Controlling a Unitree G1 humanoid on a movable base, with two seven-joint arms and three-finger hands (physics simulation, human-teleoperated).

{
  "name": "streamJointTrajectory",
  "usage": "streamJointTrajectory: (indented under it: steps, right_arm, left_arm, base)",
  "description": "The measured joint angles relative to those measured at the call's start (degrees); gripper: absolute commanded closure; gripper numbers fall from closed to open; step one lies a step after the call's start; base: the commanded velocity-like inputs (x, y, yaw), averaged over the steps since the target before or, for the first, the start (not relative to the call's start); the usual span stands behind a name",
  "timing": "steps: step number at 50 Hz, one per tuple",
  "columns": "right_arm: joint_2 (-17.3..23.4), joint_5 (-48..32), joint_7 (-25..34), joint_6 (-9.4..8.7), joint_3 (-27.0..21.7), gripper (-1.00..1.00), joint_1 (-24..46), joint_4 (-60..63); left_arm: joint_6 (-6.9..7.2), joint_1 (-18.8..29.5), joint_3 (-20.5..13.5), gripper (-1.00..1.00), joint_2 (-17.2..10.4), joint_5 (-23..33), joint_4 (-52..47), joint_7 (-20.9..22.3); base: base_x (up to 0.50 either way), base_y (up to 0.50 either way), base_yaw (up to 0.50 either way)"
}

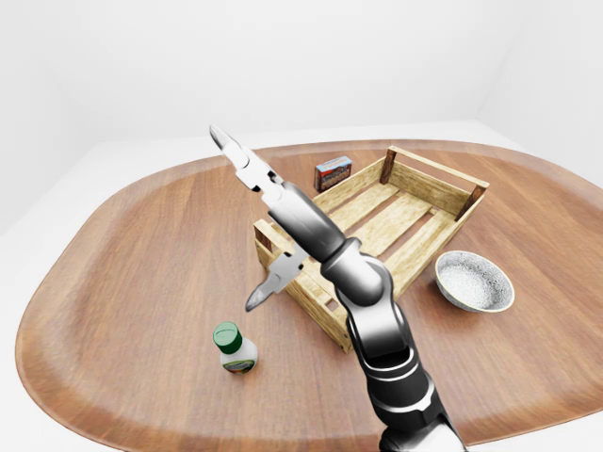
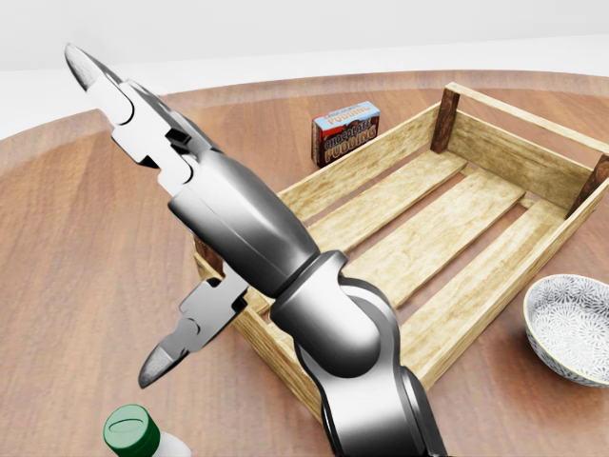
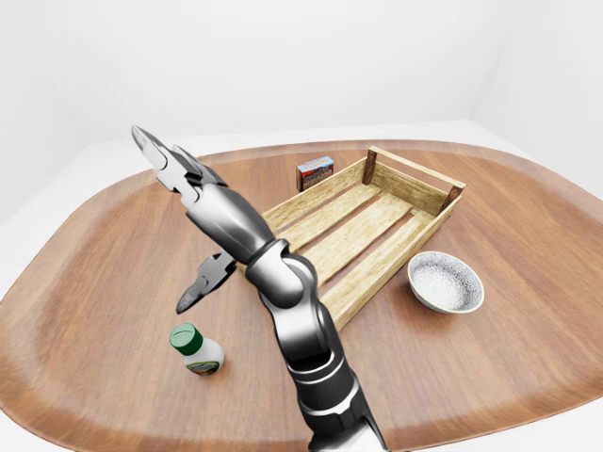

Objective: Pick up the salad dressing and put it in the tray.

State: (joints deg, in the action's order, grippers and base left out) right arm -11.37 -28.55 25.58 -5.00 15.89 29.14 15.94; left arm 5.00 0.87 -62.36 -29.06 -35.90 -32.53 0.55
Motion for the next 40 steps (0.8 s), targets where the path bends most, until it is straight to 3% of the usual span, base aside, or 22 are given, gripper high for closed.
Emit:
streamJointTrajectory:
  steps: [22,40]
  right_arm:
    - [-2.98,-3.03,-0.55,0.0,6.31,-1.0,-11.47,-11.98]
    - [-3.19,-3.15,-1.69,0.0,5.57,-1.0,-12.43,-22.63]
  left_arm:
    - [0.0,-0.04,0.32,-1.0,0.09,0.37,0.9,0.22]
    - [0.0,-0.09,0.52,-1.0,0.26,0.71,1.19,0.39]
  base:
    - [0.0,0.0,0.0]
    - [0.0,0.0,0.0]
